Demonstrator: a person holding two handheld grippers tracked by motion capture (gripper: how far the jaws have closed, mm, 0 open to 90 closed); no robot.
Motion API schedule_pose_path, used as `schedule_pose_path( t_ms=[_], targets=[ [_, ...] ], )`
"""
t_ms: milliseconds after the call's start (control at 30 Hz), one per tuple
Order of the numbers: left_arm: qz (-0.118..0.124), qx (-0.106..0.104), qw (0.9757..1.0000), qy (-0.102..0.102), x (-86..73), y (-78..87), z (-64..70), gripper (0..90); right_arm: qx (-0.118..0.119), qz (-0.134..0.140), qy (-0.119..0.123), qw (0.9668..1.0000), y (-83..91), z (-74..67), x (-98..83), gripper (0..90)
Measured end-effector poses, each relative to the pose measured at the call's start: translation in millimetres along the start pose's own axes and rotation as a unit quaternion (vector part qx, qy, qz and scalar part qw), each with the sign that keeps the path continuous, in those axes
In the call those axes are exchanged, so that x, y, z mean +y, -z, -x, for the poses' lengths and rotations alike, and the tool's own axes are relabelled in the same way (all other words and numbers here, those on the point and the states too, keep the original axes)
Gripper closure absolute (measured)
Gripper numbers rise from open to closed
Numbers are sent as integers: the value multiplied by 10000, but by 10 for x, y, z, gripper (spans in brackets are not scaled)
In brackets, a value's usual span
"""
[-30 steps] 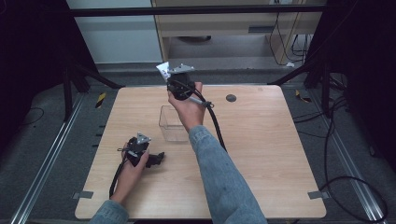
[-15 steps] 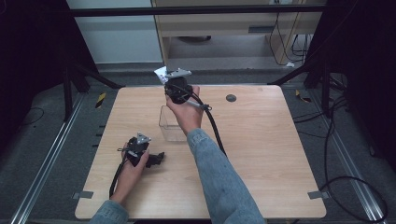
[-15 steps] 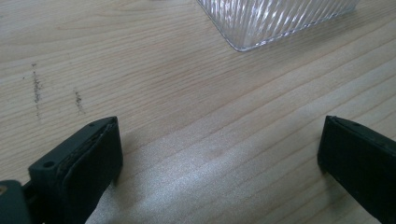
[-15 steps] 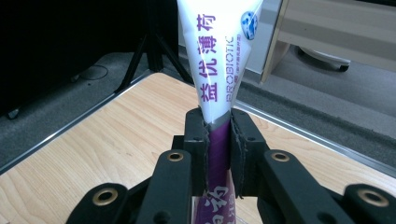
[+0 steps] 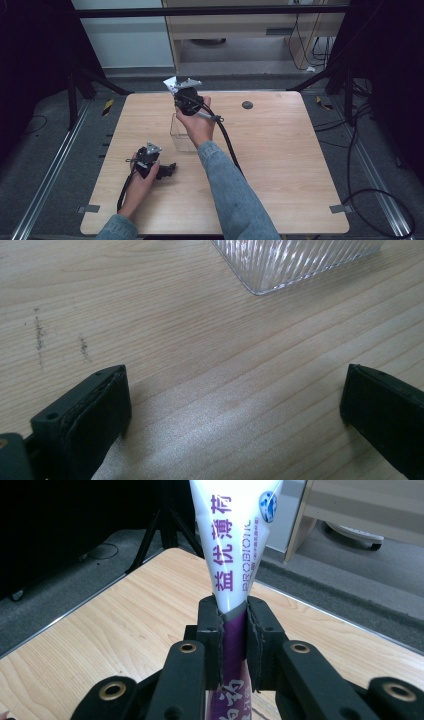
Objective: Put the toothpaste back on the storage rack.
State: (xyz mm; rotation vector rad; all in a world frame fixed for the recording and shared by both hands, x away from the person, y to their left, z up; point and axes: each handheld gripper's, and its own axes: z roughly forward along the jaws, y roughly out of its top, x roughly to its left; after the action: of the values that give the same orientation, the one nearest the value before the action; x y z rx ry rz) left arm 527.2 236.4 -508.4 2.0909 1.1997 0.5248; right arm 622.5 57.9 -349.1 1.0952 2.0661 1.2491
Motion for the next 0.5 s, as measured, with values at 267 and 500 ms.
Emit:
schedule_pose_path(
  t_ms=[267, 500],
  targets=[
    [5, 1, 10000, 3, 0, -1, 1, 0, 20, -68, -17, 10000, -54, -1, -86, 786],
    [4, 1, 10000, 2, 0, -1, 0, 0, 35, -134, -32, 9999, -96, -9, -170, 786]
  ],
)
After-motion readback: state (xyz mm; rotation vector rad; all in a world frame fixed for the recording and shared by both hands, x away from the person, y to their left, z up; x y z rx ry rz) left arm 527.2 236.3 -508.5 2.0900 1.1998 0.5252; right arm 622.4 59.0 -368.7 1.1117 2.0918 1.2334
